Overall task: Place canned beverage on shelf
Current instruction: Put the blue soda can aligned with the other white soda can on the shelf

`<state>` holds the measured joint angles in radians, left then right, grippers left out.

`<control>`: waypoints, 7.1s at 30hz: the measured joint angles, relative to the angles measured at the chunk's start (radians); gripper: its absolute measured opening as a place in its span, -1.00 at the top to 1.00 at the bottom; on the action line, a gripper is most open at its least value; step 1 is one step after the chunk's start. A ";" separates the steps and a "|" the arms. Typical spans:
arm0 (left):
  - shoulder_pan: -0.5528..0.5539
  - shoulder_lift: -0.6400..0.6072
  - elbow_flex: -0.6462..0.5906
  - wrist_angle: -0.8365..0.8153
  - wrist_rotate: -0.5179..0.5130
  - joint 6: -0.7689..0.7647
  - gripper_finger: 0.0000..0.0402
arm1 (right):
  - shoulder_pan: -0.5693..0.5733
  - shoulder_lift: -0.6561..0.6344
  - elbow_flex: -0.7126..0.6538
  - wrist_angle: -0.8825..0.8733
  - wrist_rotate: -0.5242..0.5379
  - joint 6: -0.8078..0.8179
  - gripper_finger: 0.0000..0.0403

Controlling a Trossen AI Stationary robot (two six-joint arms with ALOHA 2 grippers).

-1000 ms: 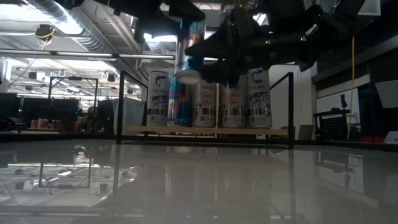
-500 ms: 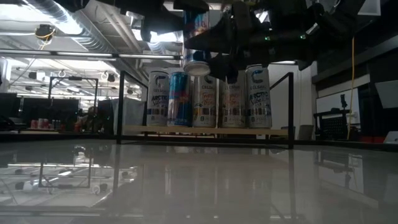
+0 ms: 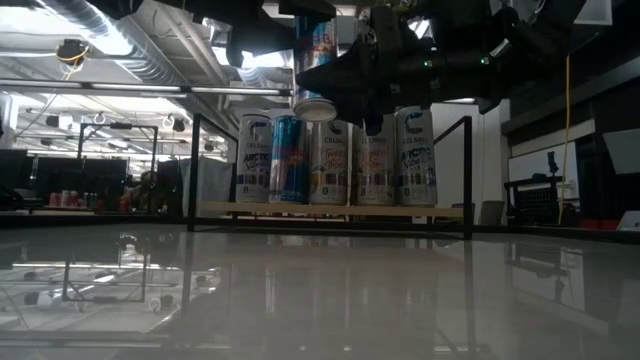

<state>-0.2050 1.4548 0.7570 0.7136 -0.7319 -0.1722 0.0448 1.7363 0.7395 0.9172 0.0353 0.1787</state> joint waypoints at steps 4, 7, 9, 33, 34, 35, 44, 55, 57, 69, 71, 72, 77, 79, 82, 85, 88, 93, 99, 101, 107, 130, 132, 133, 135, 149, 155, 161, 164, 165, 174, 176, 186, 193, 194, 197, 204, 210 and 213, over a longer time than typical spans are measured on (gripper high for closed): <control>0.000 0.000 0.000 0.000 0.000 0.000 -0.18 | 0.000 0.000 0.000 0.000 0.000 0.000 -0.06; 0.000 0.000 0.000 0.000 0.000 0.000 -0.18 | 0.000 0.000 0.000 0.000 -0.001 0.000 -0.14; 0.000 0.000 0.000 0.000 0.001 0.000 -0.18 | 0.000 0.000 0.000 0.000 -0.001 0.000 -0.15; 0.012 0.000 0.000 -0.014 0.170 0.101 -0.43 | 0.002 0.000 0.000 -0.003 -0.005 -0.007 -0.11; 0.012 0.000 0.000 -0.014 0.170 0.101 -0.46 | 0.002 0.000 0.000 -0.003 -0.005 -0.007 -0.11; 0.011 0.000 0.000 -0.014 0.170 0.101 -0.49 | 0.002 0.000 0.000 -0.004 -0.004 -0.006 -0.11; 0.011 0.000 0.002 -0.014 0.128 0.098 -0.83 | 0.000 0.001 0.000 -0.103 0.003 -0.001 -0.11; 0.011 0.000 0.002 -0.025 0.121 0.140 -0.86 | 0.000 0.001 0.000 -0.326 -0.065 -0.003 -0.12; 0.011 0.000 0.002 -0.050 0.121 0.135 -0.86 | 0.000 0.001 0.000 -0.371 -0.094 -0.003 -0.13; 0.011 0.000 0.001 -0.376 0.329 -0.186 -0.86 | 0.002 0.001 0.000 -0.500 -0.211 -0.028 -0.14; 0.011 0.000 0.001 -0.417 0.351 -0.229 -0.86 | 0.002 0.001 0.000 -0.500 -0.224 -0.029 -0.14; 0.011 0.000 0.001 -0.434 0.354 -0.245 -0.86 | 0.002 0.001 0.000 -0.500 -0.236 -0.029 -0.15; 0.011 0.000 0.001 -0.470 0.356 -0.272 -0.86 | 0.002 0.001 0.000 -0.500 -0.265 -0.029 -0.15; 0.011 0.000 0.001 -0.470 0.357 -0.277 -0.86 | 0.002 0.001 0.000 -0.500 -0.265 -0.029 -0.15; 0.014 0.000 0.001 -0.469 0.357 -0.321 -0.86 | 0.002 0.001 0.000 -0.500 -0.265 -0.029 -0.15; 0.025 0.019 0.001 -0.457 0.357 -0.394 -0.86 | 0.002 0.001 0.000 -0.500 -0.265 -0.029 -0.15; 0.036 0.058 0.001 -0.423 0.358 -0.472 -0.86 | 0.002 0.001 0.000 -0.502 -0.264 -0.028 -0.15; 0.050 0.096 0.001 -0.372 0.417 -0.481 -0.86 | 0.002 0.001 0.000 -0.500 -0.263 -0.028 -0.15; 0.062 0.097 0.001 -0.360 0.449 -0.493 -0.86 | 0.002 0.001 0.000 -0.501 -0.262 -0.028 -0.15; 0.067 0.097 0.001 -0.360 0.457 -0.520 -0.86 | 0.002 0.001 0.000 -0.501 -0.262 -0.028 -0.15; 0.070 0.097 0.001 -0.363 0.455 -0.532 -0.81 | 0.001 0.001 0.000 -0.501 -0.261 -0.028 -0.15; 0.069 0.097 0.001 -0.383 0.451 -0.532 -0.13 | 0.000 0.001 0.000 -0.506 -0.227 -0.027 -0.15; 0.069 0.097 0.002 -0.383 0.451 -0.532 -0.13 | 0.000 0.001 0.000 -0.507 -0.227 -0.027 -0.15; 0.069 0.097 0.001 -0.383 0.451 -0.531 -0.13 | 0.000 0.001 0.000 -0.507 -0.227 -0.027 -0.15; 0.069 0.097 0.002 -0.383 0.451 -0.531 -0.13 | 0.000 0.001 0.000 -0.508 -0.227 -0.027 -0.15; 0.085 0.092 0.001 -0.395 0.460 -0.512 -0.12 | 0.000 0.001 0.001 -0.507 -0.226 -0.022 -0.58; 0.123 0.046 0.020 -0.454 0.528 -0.415 -0.12 | 0.000 -0.001 0.002 -0.520 -0.227 -0.022 -0.68; 0.181 -0.020 0.049 -0.576 0.645 -0.388 -0.12 | -0.002 -0.050 0.001 -0.601 -0.224 -0.022 -0.68; 0.206 -0.061 0.049 -0.613 0.695 -0.342 -0.13 | -0.002 -0.094 0.001 -0.659 -0.205 -0.028 -0.69; 0.216 -0.078 0.049 -0.622 0.712 -0.331 -0.13 | -0.002 -0.107 0.001 -0.677 -0.200 -0.029 -0.69; 0.318 -0.259 0.049 -0.872 0.756 -0.209 -0.13 | 0.000 -0.184 0.001 -0.816 -0.185 -0.029 -0.69; 0.345 -0.300 0.049 -0.923 0.756 -0.174 -0.13 | 0.000 -0.188 0.000 -0.818 -0.185 -0.029 -0.69; 0.510 -0.407 0.049 -1.081 0.747 0.011 -0.14 | 0.000 -0.191 0.000 -0.809 -0.185 -0.028 -0.69; 0.637 -0.406 0.049 -1.076 0.827 0.106 -0.14 | 0.000 -0.191 0.000 -0.807 -0.185 -0.027 -0.69; 0.651 -0.406 0.049 -1.076 0.832 0.106 -0.14 | 0.000 -0.191 0.000 -0.807 -0.185 -0.027 -0.69; 0.687 -0.406 0.049 -1.087 0.849 0.133 -0.14 | 0.000 -0.191 0.000 -0.807 -0.185 -0.027 -0.69; 0.726 -0.386 0.049 -1.142 0.860 0.184 -0.14 | 0.000 -0.191 0.000 -0.807 -0.184 -0.027 -0.69; 0.731 -0.347 0.050 -1.116 0.855 0.217 -0.14 | 0.000 -0.190 0.000 -0.807 -0.184 -0.027 -0.69; 0.730 -0.323 0.051 -1.098 0.856 0.217 -0.14 | 0.000 -0.190 0.000 -0.807 -0.183 -0.027 -0.69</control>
<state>0.5247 1.1315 0.8082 -0.3849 0.1239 0.0449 0.0444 1.5467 0.7399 0.1105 -0.1482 0.1513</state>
